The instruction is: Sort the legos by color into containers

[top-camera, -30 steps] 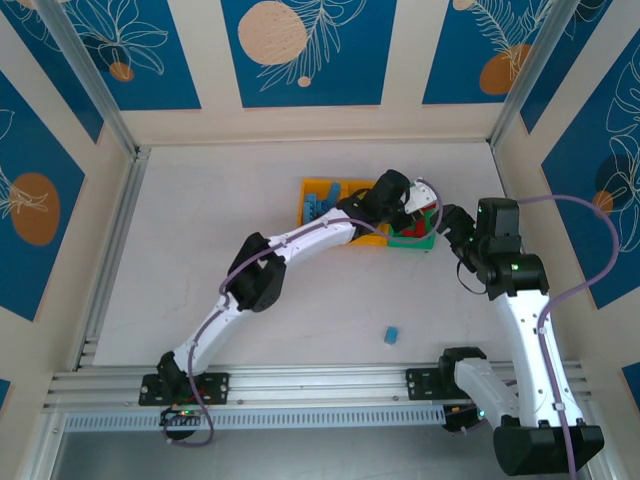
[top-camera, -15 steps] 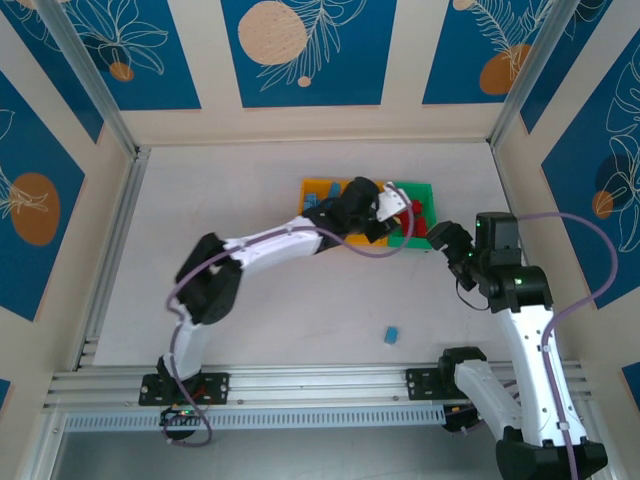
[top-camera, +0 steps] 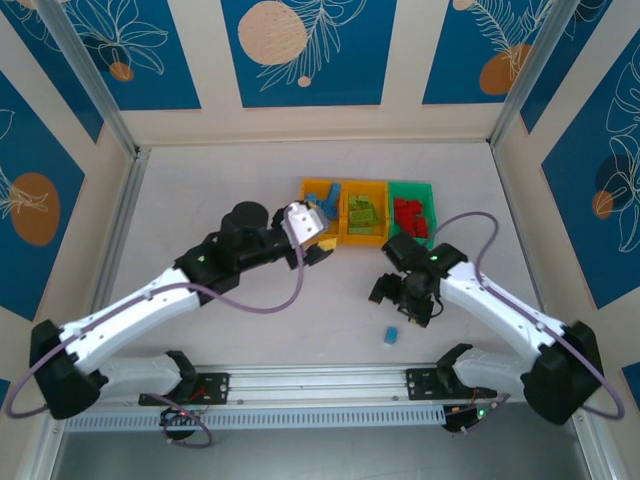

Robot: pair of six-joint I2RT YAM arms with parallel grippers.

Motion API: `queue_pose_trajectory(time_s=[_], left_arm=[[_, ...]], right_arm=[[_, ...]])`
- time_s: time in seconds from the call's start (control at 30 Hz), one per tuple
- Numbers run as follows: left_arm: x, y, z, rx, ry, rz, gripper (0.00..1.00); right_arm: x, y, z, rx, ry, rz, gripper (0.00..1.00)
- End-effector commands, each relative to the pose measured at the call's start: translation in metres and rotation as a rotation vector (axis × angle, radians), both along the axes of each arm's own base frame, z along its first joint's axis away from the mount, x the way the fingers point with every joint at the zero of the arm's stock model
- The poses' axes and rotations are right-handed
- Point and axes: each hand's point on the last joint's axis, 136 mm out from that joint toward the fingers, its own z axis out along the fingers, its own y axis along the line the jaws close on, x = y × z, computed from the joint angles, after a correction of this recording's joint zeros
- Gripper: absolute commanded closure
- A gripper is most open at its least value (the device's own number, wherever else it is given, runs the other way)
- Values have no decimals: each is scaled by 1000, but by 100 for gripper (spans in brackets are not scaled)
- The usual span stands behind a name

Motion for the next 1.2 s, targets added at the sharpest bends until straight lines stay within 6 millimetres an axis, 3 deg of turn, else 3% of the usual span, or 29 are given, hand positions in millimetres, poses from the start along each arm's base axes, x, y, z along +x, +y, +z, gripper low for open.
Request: queue_pose_trajectory(time_s=[0.0, 0.1, 0.23, 0.37, 0.53, 0.7, 0.8, 0.9, 1.07, 1.17], left_arm=[[-38, 17, -36, 124, 69, -134, 31], [-69, 31, -43, 181, 117, -235, 29], [-92, 54, -54, 256, 131, -276, 26], [-92, 64, -63, 280, 109, -245, 20], [-89, 60, -65, 275, 120, -246, 17], [-86, 58, -67, 272, 124, -234, 15], [-85, 60, -63, 256, 111, -216, 14], [-83, 63, -56, 231, 87, -193, 13], [-70, 67, -51, 216, 68, -110, 0], [-58, 71, -48, 205, 65, -28, 0]], right_arm=[[-13, 3, -19, -40, 80, 9, 13], [-16, 8, -34, -63, 126, 46, 17], [-23, 13, -51, -61, 172, 51, 29], [-30, 10, -59, -77, 196, 45, 40], [-35, 5, -62, -95, 203, 42, 49], [-25, 4, -43, -85, 131, 39, 71], [2, 13, -9, -38, -23, 56, 76], [47, 35, 30, 47, -215, 120, 76], [145, 83, 93, 95, -478, 279, 76], [202, 100, 107, 59, -551, 319, 76]])
